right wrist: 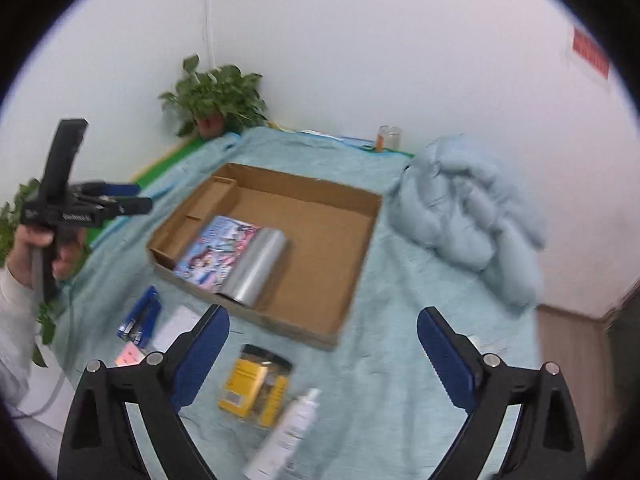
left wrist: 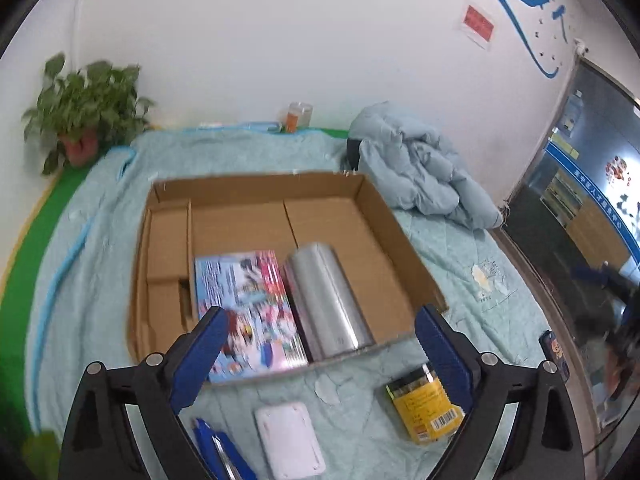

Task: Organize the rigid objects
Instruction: 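Grasp the yellow-labelled herb jar with the left gripper and lift it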

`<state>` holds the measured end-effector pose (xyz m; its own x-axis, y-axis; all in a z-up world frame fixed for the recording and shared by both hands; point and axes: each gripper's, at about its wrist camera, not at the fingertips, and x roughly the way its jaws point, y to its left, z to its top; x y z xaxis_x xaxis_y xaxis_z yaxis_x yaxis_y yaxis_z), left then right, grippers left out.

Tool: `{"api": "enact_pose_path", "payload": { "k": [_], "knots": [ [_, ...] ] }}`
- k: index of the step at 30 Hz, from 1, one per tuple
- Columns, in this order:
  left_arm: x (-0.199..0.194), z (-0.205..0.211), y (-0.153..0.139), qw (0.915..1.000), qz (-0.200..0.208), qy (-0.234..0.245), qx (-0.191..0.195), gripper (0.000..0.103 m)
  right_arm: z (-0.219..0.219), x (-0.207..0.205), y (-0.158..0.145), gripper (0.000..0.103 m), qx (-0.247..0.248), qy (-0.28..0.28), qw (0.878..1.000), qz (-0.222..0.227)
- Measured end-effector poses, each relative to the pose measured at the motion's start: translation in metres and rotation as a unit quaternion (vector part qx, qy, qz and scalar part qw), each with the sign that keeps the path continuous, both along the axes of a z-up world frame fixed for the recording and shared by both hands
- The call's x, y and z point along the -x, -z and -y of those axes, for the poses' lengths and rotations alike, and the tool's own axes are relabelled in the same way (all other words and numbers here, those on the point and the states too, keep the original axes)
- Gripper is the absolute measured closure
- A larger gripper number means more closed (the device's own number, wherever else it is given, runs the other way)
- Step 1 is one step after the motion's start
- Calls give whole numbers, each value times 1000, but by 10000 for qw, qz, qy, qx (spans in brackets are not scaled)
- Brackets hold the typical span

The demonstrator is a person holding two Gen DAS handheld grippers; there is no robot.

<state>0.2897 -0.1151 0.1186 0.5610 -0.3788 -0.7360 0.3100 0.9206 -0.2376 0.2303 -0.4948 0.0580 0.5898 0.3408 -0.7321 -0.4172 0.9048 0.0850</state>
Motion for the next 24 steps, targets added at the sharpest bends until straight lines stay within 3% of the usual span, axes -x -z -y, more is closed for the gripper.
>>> {"api": "enact_pose_path", "payload": {
  "k": [5,11,15,20,24],
  "knots": [
    [33,17,58,9992,-175,-126,337,9,-39,22,85,8,-241,-310,9991,-144],
    [48,56,133,9923,-1057,-76,640,9,-44,9,142,8,-783,-57,9927,-913],
    [55,85,170,9837,-1582,160,845,9,-41,0,161,8,-749,59,9894,-1243],
    [52,102,192,9731,-1943,416,1170,9,-66,11,172,8,-715,-430,9866,-1401],
    [49,110,209,9653,-2280,456,1191,10,-58,4,175,8,-1443,-741,9717,-1716]
  ]
}}
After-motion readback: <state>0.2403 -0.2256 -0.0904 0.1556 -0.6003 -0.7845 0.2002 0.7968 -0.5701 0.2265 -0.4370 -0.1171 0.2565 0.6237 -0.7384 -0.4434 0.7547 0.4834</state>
